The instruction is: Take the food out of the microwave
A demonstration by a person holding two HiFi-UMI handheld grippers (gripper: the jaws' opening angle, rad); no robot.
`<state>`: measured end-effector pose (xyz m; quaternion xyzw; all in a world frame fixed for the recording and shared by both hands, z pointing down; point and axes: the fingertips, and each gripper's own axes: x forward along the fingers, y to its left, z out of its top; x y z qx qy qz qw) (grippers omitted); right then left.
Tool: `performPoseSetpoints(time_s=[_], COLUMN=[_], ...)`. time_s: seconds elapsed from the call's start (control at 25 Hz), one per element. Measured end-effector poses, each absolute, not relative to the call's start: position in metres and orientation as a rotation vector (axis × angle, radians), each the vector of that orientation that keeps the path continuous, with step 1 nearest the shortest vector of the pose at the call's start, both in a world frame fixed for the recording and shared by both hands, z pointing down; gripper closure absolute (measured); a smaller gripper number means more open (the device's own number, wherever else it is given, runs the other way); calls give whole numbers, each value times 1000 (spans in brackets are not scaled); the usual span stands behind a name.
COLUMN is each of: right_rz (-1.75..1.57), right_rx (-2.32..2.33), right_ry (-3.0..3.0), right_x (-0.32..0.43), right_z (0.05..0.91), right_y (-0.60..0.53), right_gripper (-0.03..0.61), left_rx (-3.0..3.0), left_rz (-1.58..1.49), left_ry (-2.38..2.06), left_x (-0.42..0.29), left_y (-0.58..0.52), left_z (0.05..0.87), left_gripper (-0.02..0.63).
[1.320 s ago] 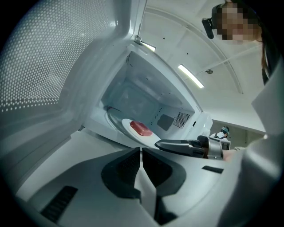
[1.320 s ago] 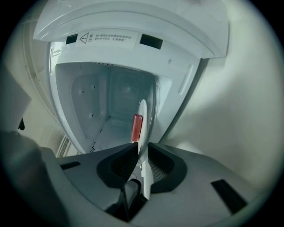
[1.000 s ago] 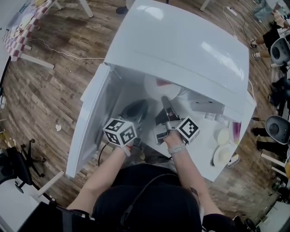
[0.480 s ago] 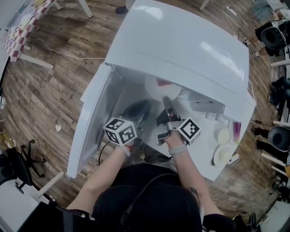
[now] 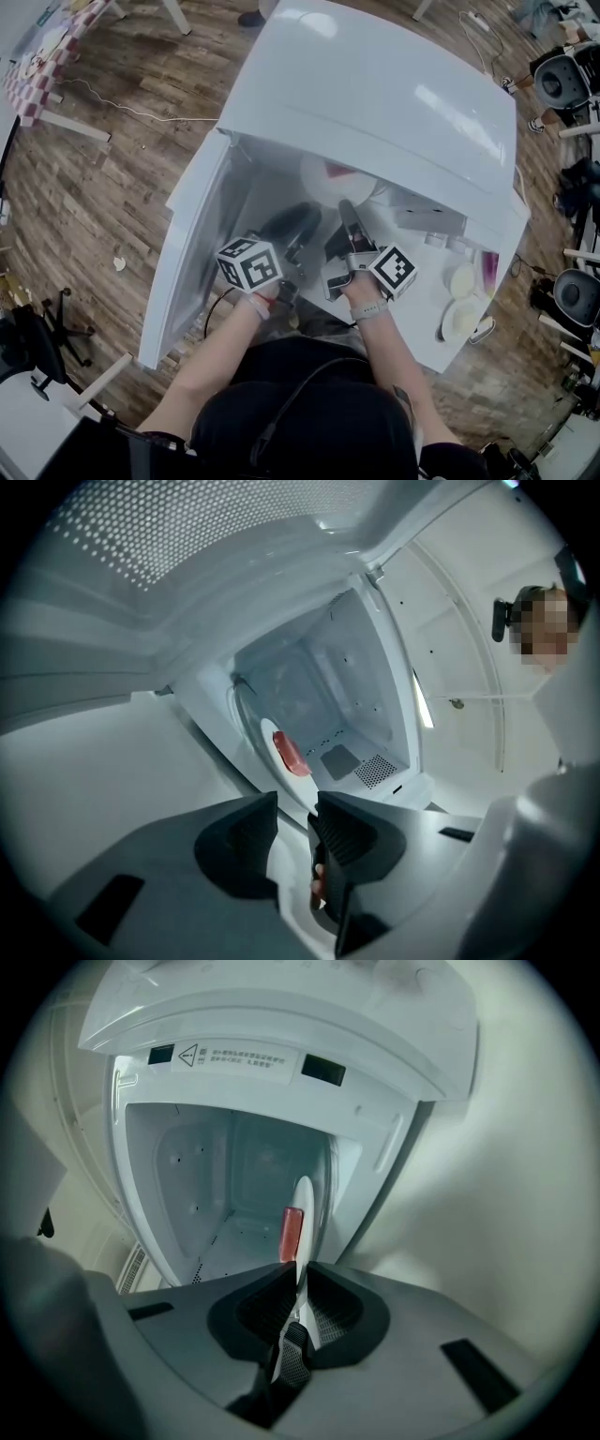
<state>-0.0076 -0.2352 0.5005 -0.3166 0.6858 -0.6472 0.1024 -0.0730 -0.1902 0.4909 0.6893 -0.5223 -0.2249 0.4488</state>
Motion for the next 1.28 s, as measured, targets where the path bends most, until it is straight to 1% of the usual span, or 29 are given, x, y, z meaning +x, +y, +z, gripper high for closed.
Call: performPoseSetpoints(time_s=[1.0,1.04,1.16,1.28], right_rz=[-1879,-1876,-1874,-1879], right_rx=[-870,-868,-859,-866], right_ry=[2125,2129,2140,2151], right_x=[-2,-2,-2,-1], right_z=[485,485,484,486], right_y=[-219,-219,-218,-218], right_gripper=[538,537,537,537], left_rx=[1570,1555,1512,1485], left_rz=[-776,-783,-799,-820], left_ry=[-1118,-1113,-1099,-1082], left_x=[-66,-66,-66,-65], left_y=[-202,-201,-200,-199], left_z=[484,485,488,490], left_gripper=[492,497,551,561])
